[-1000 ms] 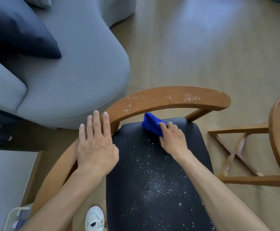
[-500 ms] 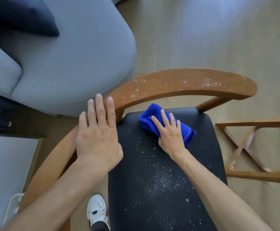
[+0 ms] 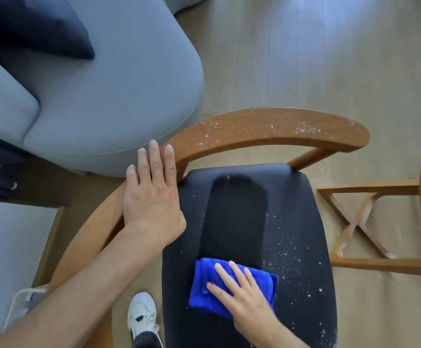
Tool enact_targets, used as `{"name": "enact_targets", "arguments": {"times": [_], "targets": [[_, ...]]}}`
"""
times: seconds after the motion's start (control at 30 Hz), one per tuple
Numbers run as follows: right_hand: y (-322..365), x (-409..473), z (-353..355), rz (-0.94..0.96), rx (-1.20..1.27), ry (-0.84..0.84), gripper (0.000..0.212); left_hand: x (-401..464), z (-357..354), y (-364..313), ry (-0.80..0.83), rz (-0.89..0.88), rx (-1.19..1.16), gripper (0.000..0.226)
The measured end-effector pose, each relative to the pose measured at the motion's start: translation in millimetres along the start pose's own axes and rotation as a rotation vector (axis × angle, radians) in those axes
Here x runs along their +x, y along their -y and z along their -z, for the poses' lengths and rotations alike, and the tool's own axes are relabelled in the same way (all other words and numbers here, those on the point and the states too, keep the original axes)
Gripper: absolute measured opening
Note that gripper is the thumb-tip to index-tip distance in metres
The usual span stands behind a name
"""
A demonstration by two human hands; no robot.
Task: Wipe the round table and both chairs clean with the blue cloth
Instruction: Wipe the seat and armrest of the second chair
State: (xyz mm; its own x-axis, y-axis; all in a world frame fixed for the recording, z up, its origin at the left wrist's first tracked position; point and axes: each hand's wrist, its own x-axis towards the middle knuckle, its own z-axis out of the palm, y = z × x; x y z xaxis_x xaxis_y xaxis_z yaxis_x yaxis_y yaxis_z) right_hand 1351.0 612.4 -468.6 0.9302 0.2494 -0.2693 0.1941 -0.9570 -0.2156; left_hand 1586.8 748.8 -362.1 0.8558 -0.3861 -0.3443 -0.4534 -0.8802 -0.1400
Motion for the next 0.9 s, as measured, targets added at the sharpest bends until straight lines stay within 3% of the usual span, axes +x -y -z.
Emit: {"name": "enact_targets", "arguments": {"times": [0.07,0.2,0.3,0.37,0.53,0.67,0.8,0.83,0.9], "targets": [[-15,22,22,-0.077,0.099,-0.088,0.076,0,0,0,0.007,-0.005,-0.009,0.107],[-65,114,72,-0.346,0.181,-0.248,0.07,2,-3,0,-0.001,-0.01,-0.017,0.109],[-94,181,80,-0.549,0.062,-0.124,0.07,1,-6,0,-0.019,-0.005,-0.023,0.108],[-87,203,66,-0.583,0.043,-0.017,0.067,2,-7,-1,-0.024,-0.003,-0.026,0.107],[2,172,29,-0.445,-0.04,-0.016,0.053,2,-7,-2,-0.024,-0.007,-0.042,0.103],[63,88,3,-0.053,-0.096,0.063,0.041,1,-2,3,0.006,-0.028,-0.047,0.111],[52,19,-2,0.244,-0.072,0.132,0.025,2,2,12,0.045,-0.098,-0.038,0.108],[41,14,4,0.277,-0.076,0.141,0.025,2,3,13,0.049,-0.107,-0.036,0.106],[11,22,21,0.22,-0.04,0.132,0.053,3,4,13,0.058,-0.106,-0.027,0.103]]}}
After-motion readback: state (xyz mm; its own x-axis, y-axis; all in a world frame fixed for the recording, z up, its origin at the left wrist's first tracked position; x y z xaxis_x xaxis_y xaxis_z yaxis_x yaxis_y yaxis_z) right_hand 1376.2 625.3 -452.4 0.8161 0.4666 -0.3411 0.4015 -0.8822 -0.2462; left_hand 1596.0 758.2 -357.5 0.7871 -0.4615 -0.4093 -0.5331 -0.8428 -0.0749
